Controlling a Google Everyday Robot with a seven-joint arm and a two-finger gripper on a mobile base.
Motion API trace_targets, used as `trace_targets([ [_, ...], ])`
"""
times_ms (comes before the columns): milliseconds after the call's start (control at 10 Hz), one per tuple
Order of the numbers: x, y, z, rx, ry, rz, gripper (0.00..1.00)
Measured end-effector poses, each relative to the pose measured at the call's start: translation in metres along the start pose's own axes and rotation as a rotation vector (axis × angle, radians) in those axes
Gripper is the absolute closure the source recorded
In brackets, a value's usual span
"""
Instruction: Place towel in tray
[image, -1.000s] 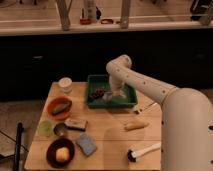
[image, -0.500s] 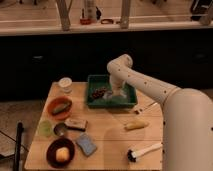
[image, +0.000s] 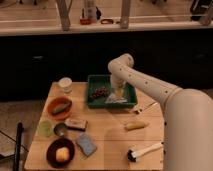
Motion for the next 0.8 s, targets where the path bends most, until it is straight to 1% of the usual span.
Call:
trace_targets([
  [800, 0.004, 0.0004, -0.0078, 0.018, -0.003, 0.007, 0.2],
])
